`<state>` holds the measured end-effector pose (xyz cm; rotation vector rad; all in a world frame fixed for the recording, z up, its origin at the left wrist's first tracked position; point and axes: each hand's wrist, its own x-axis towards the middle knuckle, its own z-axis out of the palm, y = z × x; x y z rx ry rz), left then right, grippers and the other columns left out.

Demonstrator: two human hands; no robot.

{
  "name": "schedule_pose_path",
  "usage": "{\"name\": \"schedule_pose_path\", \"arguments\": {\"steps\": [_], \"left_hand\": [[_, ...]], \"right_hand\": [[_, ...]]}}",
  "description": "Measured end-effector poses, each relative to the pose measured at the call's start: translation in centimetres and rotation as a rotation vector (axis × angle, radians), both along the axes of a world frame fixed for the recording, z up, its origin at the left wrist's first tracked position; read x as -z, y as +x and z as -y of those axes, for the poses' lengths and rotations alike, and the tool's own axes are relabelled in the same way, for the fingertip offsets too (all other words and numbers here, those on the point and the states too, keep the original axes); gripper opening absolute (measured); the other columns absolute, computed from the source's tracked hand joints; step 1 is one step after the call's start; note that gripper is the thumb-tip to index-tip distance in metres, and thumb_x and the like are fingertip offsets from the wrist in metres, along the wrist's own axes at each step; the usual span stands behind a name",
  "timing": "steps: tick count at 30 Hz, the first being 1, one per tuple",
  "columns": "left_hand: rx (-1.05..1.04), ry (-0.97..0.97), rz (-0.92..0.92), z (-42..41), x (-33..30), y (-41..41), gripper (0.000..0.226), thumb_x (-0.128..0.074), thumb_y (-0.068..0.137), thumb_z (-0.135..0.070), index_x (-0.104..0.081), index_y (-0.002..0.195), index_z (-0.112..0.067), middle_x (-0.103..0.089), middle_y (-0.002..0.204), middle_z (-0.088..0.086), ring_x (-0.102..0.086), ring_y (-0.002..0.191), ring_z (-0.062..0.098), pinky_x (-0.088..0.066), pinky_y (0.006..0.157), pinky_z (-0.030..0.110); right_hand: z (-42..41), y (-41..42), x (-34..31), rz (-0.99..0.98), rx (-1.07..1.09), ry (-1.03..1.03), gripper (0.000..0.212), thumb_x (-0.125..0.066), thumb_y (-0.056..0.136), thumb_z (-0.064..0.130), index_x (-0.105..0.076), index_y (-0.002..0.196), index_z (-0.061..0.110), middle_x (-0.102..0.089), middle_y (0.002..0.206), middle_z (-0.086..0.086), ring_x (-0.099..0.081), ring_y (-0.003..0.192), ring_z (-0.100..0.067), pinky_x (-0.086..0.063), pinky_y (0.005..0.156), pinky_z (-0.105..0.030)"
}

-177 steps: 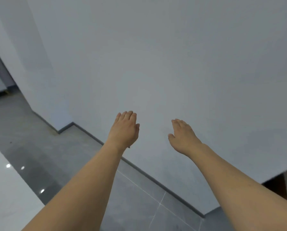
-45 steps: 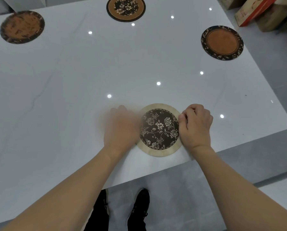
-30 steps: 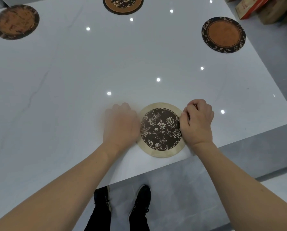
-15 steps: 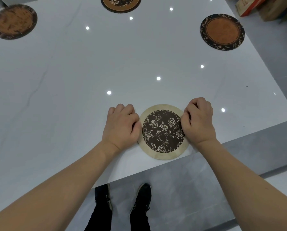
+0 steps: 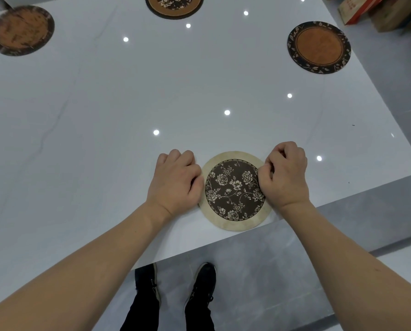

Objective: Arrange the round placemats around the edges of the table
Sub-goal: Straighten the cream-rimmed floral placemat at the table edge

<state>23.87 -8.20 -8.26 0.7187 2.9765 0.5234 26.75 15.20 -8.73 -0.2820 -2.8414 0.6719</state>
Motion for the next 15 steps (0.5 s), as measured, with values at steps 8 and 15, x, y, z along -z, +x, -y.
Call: {"name": "schedule_pose_path", "arguments": {"steps": [8, 15], "left_hand": [[0.020, -0.010, 0.012, -0.01, -0.08, -0.05, 0.030, -0.038, 0.082, -0.030, -0.054, 0.061, -0.015, -0.048, 0.077, -0.003, -0.037, 0.074, 0.022, -0.027, 0.073, 0.035], [0.010, -0.043, 0.006, -0.06, 0.13, -0.10, 0.027, -0.045, 0.081, -0.026, -0.057, 0.061, -0.014, -0.049, 0.077, -0.002, -0.040, 0.074, 0.024, -0.030, 0.073, 0.036]], "right_hand": [[-0.74, -0.40, 0.03, 0.018, -0.081, 0.029, 0.019, -0.044, 0.072, 0.011, -0.056, 0.064, -0.001, -0.053, 0.089, -0.017, -0.046, 0.078, -0.034, -0.037, 0.073, -0.041], [-0.21, -0.14, 0.39, 0.008, -0.051, 0.090, 0.023, -0.036, 0.071, 0.017, -0.052, 0.063, 0.002, -0.051, 0.084, -0.015, -0.043, 0.075, -0.031, -0.038, 0.070, -0.043]]}}
